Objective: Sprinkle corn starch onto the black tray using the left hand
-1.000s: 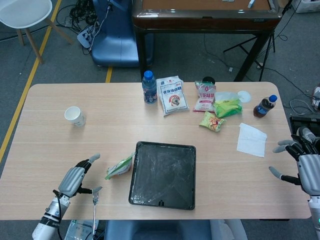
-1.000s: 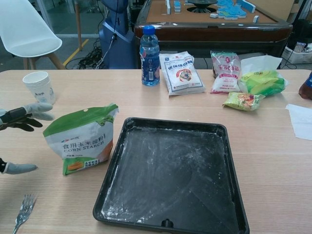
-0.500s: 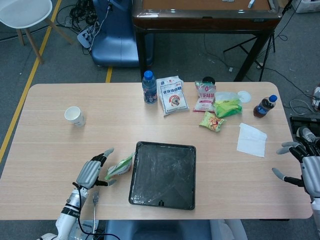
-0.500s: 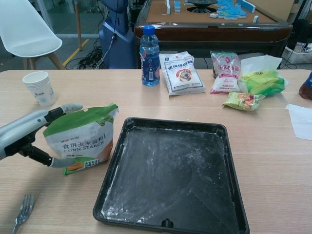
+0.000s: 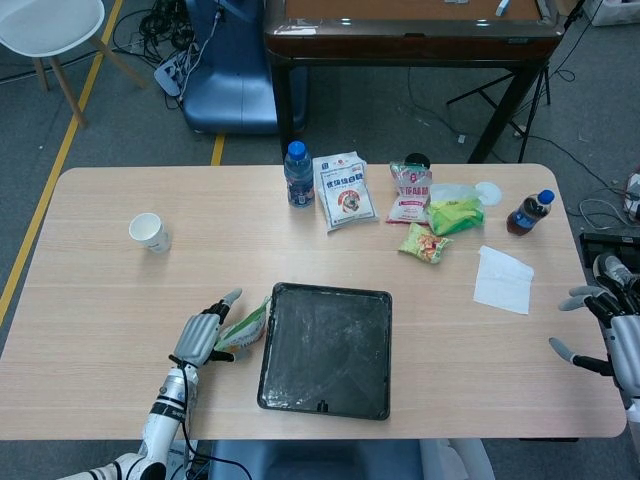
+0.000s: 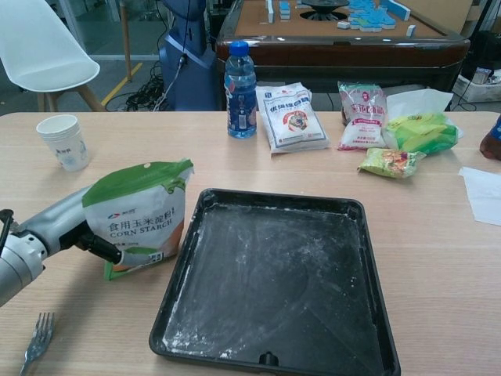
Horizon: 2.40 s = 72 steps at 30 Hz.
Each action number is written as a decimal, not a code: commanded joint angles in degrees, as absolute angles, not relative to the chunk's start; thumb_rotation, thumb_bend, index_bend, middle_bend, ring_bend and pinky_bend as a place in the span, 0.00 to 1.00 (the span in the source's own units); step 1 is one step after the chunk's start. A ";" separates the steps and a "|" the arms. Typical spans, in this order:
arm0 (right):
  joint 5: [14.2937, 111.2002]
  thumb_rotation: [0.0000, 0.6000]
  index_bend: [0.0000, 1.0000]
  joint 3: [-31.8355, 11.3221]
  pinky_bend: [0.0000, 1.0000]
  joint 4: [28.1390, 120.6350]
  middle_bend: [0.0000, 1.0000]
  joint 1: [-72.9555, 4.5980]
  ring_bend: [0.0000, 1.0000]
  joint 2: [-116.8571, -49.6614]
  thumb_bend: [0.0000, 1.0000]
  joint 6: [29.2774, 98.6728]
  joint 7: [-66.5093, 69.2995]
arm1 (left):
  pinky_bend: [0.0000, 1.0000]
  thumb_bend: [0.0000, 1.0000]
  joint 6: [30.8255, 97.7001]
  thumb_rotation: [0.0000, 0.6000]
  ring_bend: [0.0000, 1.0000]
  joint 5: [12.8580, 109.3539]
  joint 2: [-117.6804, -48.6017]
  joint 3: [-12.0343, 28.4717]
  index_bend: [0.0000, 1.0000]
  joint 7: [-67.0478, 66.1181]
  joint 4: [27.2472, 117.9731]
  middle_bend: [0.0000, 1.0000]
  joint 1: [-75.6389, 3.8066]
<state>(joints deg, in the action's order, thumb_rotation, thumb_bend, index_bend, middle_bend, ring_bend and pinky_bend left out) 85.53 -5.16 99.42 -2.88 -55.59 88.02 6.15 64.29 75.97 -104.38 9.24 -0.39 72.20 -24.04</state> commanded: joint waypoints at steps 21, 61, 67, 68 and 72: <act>85.09 1.00 0.44 -5.35 0.18 99.64 0.34 -2.48 0.15 -55.57 0.14 87.99 5.90 | 0.53 0.17 64.55 1.00 0.50 77.80 -109.57 10.98 0.45 16.70 59.79 0.48 -26.94; 86.27 1.00 0.44 -5.57 0.18 100.89 0.34 -2.03 0.15 -56.16 0.14 89.34 4.98 | 0.60 0.35 75.21 1.00 0.62 106.63 -94.66 0.97 0.53 11.07 60.29 0.63 -42.66; 86.30 1.00 0.44 -5.57 0.18 100.34 0.34 -1.99 0.15 -56.53 0.14 89.36 5.55 | 0.60 0.35 73.04 1.00 0.62 107.50 -94.52 0.88 0.53 -3.88 62.51 0.63 -43.50; 86.30 1.00 0.44 -5.56 0.18 100.23 0.34 -2.01 0.15 -56.61 0.14 89.32 5.65 | 0.60 0.35 72.64 1.00 0.62 107.79 -94.51 0.66 0.52 -5.85 62.49 0.63 -43.64; 86.03 1.00 0.44 -5.52 0.18 99.59 0.34 -2.05 0.15 -56.86 0.14 88.96 6.32 | 0.60 0.35 71.47 1.00 0.62 109.82 -94.78 -0.52 0.51 -16.06 60.93 0.63 -44.04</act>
